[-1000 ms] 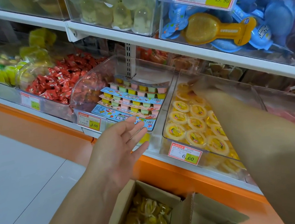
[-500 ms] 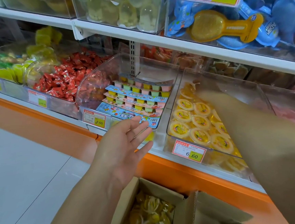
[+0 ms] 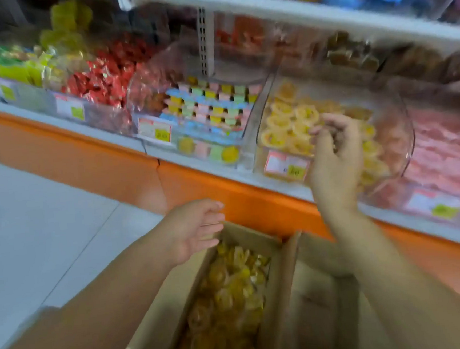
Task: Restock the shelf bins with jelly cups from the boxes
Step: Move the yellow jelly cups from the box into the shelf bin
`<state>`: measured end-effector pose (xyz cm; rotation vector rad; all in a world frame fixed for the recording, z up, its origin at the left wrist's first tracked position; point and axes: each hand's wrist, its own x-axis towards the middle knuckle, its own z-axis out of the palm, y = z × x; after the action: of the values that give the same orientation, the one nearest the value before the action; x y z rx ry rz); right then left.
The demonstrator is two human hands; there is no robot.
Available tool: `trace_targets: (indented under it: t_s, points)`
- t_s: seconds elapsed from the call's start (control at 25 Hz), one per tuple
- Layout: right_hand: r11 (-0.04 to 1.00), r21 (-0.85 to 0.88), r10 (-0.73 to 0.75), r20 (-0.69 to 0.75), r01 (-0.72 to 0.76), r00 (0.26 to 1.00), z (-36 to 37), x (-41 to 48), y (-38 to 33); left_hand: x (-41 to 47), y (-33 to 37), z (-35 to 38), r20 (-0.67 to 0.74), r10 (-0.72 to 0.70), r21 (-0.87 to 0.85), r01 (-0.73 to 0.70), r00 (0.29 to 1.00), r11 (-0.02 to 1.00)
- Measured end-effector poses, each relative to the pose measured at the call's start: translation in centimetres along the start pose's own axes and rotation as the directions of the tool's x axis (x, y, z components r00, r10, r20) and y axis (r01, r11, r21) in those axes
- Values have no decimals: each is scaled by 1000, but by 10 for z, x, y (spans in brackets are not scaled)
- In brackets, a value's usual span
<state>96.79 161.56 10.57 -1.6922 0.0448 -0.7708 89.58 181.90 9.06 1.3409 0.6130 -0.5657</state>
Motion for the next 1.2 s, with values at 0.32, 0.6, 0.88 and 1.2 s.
trace_targets:
  t_s: [0.32,0.6,0.88,1.2]
  points:
    - [254,-407,957,239,-877,165,19,-205,107,61,-153,-19,-111,-230,332,254,967,908]
    - [161,-908,987,159,-387,37,15,-295,192,146,-262,-36,-139,-307,431,336,942,838]
    - [328,-939,944,321,-102,74,-11,-328,198,130,-247,-26,-47,-229,698,196,972,688]
    - [286,-929,949,309,-234,-64,-3,-312,203,139,-249,-37,-39,-205,625,184,978,759]
